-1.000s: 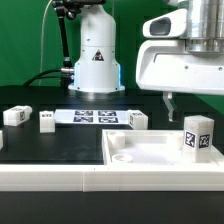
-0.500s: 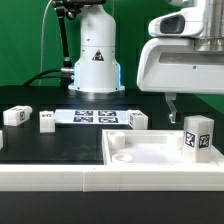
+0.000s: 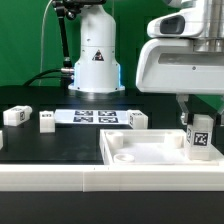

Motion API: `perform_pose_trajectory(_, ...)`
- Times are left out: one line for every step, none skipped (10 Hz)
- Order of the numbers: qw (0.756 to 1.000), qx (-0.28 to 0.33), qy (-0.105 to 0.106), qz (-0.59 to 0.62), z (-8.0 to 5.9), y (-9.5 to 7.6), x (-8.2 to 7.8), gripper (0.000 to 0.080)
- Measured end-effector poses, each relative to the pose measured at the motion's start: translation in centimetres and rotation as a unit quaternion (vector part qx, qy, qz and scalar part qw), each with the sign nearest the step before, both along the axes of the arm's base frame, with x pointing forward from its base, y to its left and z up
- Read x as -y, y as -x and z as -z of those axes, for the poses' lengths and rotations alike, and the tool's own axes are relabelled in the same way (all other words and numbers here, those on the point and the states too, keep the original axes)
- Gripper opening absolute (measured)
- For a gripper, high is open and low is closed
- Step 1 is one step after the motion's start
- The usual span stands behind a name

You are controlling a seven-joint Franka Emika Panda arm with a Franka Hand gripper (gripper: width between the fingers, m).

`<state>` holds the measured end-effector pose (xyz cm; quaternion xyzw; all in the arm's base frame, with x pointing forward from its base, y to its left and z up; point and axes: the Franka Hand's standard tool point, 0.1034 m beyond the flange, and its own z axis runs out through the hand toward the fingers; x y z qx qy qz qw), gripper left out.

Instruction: Assemble one leg

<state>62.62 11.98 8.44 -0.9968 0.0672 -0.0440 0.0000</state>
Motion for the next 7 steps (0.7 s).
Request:
perform_pose_trajectory(1.0, 0.0, -0.002, 0.016, -0.05, -0.06, 0.21, 0.0288)
perform_pose_trajectory(0.999, 0.001, -0.004, 0.042, -0.17, -0.23, 0.73, 0.0288)
perform_pose_trajectory(0.994, 0.003, -0.014, 0.107, -0.12, -0.22, 0.86, 0.0288)
perform_pose_trajectory(0.985, 0.007, -0.025, 0.168, 0.03, -0.19, 0.9, 0.0288)
perform_pose_trajectory(0.973, 0.011, -0.035, 0.228, 0.04, -0.29, 0.89, 0.0288)
perform_pose_trajectory(0.956, 0.01, -0.041, 0.29, 0.08, -0.24, 0.68, 0.0288)
perform_pose_trajectory(0.928, 0.015, -0.047, 0.37, 0.15, -0.23, 0.77, 0.0289)
